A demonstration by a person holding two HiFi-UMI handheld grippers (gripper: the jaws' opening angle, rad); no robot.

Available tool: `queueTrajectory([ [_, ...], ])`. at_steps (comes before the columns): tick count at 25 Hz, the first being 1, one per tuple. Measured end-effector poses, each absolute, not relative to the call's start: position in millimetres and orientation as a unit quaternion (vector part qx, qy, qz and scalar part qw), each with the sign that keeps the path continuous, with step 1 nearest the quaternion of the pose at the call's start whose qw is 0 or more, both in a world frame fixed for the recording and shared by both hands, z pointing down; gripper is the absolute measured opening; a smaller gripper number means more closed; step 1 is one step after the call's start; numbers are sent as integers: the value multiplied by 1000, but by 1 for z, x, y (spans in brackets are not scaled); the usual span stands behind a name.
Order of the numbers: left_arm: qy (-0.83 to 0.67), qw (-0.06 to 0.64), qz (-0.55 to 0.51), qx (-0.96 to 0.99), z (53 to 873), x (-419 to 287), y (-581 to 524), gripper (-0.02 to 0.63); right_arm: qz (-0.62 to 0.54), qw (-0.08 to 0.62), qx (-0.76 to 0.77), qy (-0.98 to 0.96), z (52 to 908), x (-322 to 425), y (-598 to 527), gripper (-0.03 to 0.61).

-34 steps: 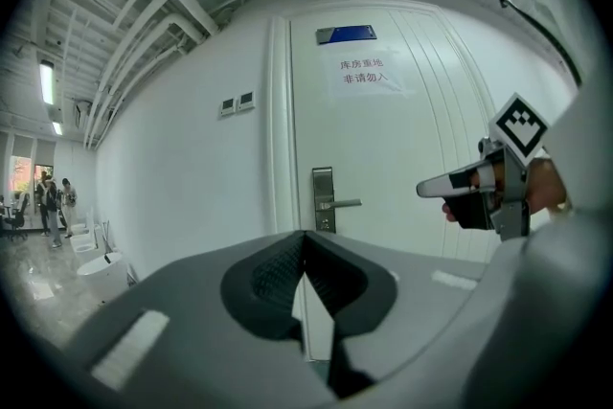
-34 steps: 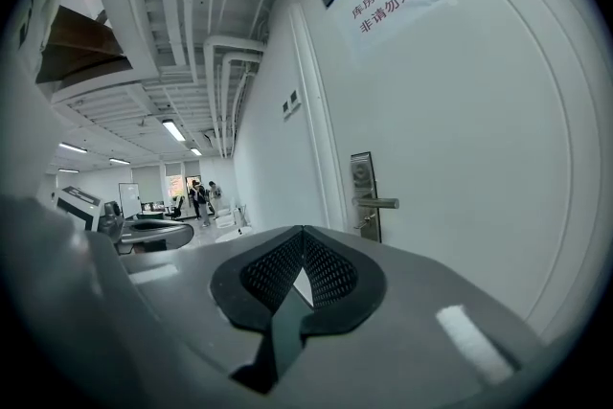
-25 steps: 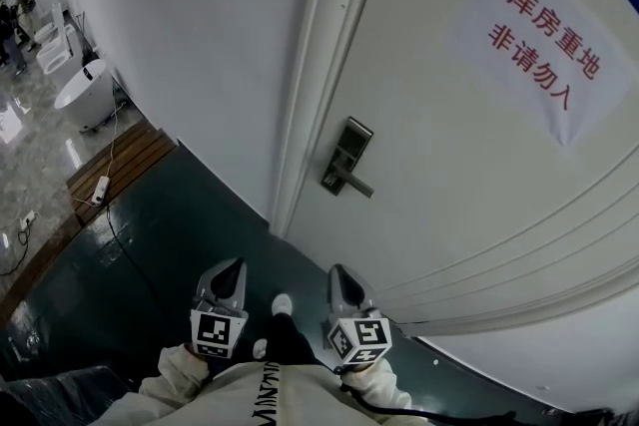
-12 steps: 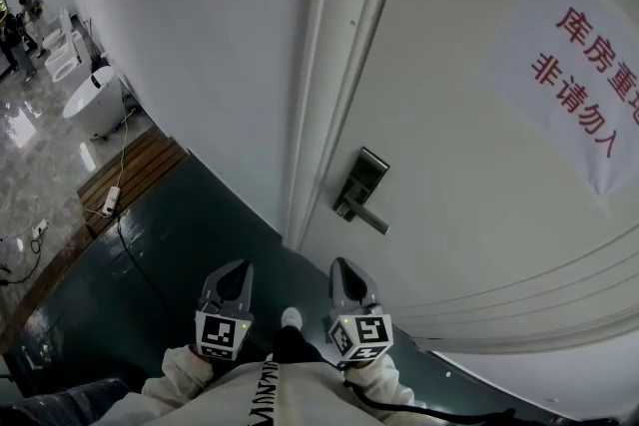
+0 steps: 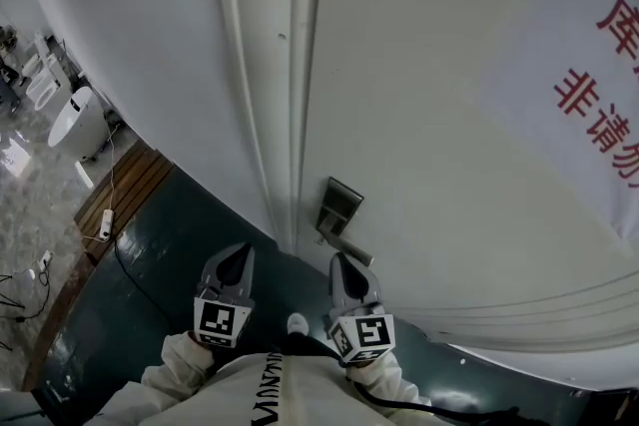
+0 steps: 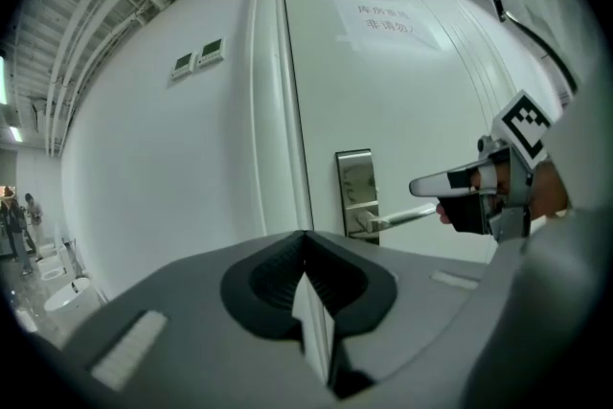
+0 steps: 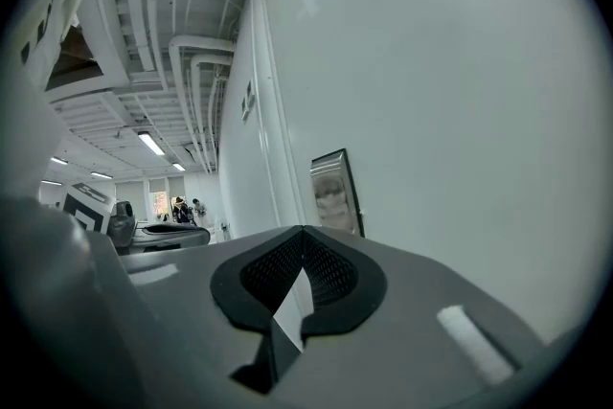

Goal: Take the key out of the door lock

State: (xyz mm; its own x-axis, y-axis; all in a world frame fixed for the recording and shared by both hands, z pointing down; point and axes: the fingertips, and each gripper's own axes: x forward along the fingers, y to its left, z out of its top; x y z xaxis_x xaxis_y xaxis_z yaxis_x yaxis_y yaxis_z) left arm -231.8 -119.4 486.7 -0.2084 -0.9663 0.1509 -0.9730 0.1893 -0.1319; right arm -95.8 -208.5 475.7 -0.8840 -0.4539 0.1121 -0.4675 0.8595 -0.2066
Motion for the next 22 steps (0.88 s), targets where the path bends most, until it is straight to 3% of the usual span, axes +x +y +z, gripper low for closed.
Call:
queueTrajectory([
  [22, -621, 22, 90, 778, 507, -265, -193, -2, 114, 39, 442, -889, 484, -99, -212, 2],
])
